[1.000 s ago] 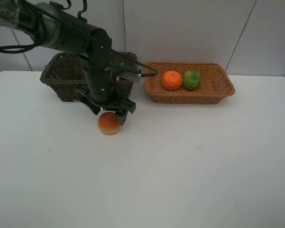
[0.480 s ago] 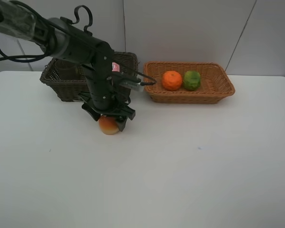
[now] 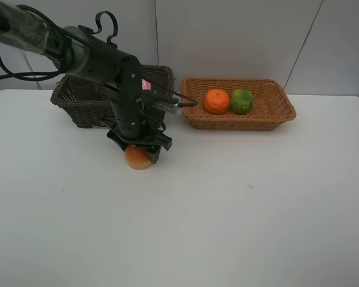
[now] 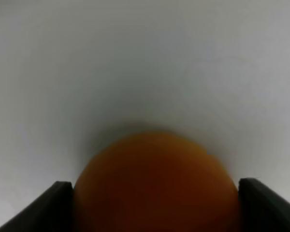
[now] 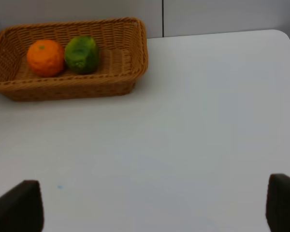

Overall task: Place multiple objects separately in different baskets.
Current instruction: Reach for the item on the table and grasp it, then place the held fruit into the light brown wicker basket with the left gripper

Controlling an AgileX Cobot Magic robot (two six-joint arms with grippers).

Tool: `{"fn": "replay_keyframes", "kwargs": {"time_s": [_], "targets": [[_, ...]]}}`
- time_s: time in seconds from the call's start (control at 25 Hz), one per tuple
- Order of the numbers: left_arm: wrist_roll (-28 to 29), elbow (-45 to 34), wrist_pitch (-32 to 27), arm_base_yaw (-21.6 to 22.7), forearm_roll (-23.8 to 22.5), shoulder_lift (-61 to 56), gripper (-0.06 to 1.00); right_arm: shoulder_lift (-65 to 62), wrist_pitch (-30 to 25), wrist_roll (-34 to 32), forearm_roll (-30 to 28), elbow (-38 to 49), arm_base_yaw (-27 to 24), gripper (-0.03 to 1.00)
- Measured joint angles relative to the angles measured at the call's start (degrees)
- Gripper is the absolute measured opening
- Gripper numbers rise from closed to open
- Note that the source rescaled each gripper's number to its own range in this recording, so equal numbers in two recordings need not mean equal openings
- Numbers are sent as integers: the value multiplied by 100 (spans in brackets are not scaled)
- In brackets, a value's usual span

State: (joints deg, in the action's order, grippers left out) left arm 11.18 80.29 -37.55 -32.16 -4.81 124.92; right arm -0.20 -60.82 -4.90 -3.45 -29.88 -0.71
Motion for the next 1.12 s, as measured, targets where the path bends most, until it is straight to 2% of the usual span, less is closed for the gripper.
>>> {"fn": "replay_keyframes", "kwargs": {"time_s": [0.08,0.12,1.0,1.12], "targets": [[0,0,20,5,0,0,77,0,0,0,0,0,0,100],[0,0,31,5,0,0,77,0,0,0,0,0,0,100],[0,5,138,5,27,0,77,0,0,0,0,0,0,100],[0,129,-43,-2,90,-36,77,0,0,0,0,0,0,100]]}}
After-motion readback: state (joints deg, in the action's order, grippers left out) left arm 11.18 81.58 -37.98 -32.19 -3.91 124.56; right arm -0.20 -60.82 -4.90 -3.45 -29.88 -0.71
